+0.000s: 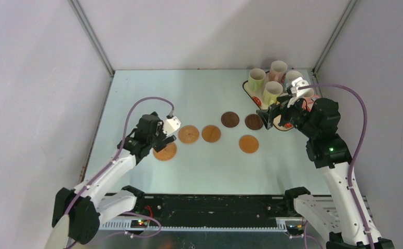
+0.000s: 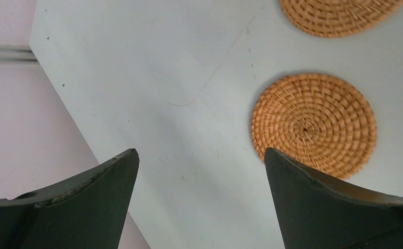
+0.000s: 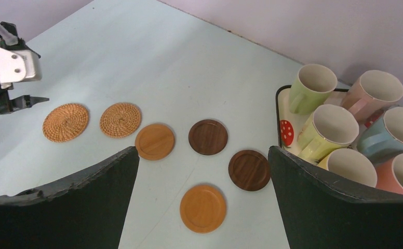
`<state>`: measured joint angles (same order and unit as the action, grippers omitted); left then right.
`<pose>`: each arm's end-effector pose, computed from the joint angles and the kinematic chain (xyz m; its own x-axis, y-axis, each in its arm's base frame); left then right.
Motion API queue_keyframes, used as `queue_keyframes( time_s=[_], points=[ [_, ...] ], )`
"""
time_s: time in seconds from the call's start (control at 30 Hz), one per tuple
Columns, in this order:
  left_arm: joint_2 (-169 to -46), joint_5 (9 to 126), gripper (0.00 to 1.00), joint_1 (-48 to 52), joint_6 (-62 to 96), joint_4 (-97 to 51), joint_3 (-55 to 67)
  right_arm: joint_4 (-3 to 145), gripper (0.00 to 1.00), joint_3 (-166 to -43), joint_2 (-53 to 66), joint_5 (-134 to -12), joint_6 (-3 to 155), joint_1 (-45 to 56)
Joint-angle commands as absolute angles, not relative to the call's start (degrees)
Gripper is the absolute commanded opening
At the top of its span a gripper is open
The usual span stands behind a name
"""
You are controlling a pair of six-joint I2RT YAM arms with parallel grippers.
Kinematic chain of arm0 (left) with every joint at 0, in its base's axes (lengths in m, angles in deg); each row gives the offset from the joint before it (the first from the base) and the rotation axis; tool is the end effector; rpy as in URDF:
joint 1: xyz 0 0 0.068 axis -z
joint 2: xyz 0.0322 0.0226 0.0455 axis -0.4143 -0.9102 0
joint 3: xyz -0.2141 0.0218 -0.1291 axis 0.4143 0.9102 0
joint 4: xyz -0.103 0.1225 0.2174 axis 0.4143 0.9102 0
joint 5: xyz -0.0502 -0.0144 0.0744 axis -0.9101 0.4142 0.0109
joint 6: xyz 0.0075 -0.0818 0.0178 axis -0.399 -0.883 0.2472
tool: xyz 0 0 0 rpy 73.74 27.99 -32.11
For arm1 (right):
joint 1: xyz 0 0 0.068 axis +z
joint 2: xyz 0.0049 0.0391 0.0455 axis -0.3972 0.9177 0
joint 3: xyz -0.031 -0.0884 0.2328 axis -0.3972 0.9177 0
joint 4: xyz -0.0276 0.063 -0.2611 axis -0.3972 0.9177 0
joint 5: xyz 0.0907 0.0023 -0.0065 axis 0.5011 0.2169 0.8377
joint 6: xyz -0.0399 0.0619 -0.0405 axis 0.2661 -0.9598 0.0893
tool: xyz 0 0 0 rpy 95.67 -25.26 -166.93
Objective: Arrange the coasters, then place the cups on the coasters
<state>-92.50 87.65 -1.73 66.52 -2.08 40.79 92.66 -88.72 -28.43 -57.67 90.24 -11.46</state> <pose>0.2512 -0.0887 0.1816 -0.3376 0.7975 -0.5001 0.5656 0.5965 0.5694 0.2152 0.0748 0.3856 -0.0699 -0.1395 -0.9877 -0.5816 0.8101 -0.0733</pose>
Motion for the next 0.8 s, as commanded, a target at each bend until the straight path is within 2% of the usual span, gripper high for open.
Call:
queue_keyframes(
  time_s=[0.0,0.3,0.63,0.77],
  points=[
    [-89.3,82.9,0.98,-1.8,70.3,5.4,41.2,90.8,1.00,-89.0,-29.1,-57.9,90.7,-11.4],
    [-92.7,86.4,0.98,0.8,71.7,3.2,45.7,90.5,1.00,-88.7,-28.9,-57.6,90.7,-11.3],
    [-101.0,86.7,0.98,3.6,68.9,-1.7,43.6,90.6,1.00,-88.7,-28.9,-57.7,91.0,-11.6],
    [-105.7,92.6,0.98,4.9,68.7,-5.7,43.7,90.7,1.00,-88.7,-28.8,-57.7,91.2,-11.5]
  ],
)
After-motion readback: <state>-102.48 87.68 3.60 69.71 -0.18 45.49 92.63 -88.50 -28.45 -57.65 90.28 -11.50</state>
